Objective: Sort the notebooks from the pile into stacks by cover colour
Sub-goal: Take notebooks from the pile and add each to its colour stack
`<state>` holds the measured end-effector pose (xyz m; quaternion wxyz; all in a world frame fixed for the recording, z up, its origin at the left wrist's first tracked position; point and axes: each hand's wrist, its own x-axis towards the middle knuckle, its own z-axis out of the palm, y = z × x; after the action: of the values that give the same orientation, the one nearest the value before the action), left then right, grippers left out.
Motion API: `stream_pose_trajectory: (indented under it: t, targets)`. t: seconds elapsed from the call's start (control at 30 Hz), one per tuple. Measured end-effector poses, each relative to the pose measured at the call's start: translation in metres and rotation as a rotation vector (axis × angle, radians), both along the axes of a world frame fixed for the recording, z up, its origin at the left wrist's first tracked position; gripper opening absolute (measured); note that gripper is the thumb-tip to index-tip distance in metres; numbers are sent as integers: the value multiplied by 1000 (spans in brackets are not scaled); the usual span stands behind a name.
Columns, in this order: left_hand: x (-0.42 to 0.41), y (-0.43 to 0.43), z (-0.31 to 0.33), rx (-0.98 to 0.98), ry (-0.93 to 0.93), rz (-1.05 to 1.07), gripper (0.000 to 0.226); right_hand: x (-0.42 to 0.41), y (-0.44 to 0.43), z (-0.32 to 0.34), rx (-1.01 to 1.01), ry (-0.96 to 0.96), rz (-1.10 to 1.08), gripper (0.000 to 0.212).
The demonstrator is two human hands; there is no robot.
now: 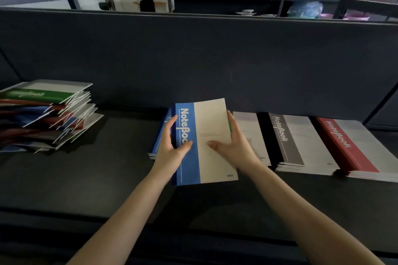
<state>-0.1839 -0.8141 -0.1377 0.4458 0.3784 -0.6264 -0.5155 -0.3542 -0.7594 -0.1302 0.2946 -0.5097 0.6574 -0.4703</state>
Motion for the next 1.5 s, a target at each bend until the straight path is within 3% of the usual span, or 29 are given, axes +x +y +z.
stream_pose_trajectory:
  t: [0.23, 0.47, 0.83, 1.07, 1.27, 1.37, 1.5]
  targets:
    - [37, -14, -6, -17, -83, 28, 54, 38, -29, 1, -43, 89, -173, 87]
    - [76, -17, -15, -297, -476, -101, 44, 49, -59, -6, 3, 221, -209, 81]
    - [104, -31, -16, -300, -504, -27, 36, 56, -92, -20, 175, 384, -190, 72]
    - [118, -34, -25, -351, -626, -31, 37, 53, -102, -24, 282, 452, -176, 60]
    - [127, -35, -26, -340, -622, -15, 37, 58, -107, -31, 246, 427, -156, 59]
    - [137, -37, -25, -339, -613, 5, 36, 68, -109, -27, 193, 525, -179, 63]
    - [154, -41, -23, -330, -622, 41, 36, 89, -115, -19, 93, 573, -128, 53]
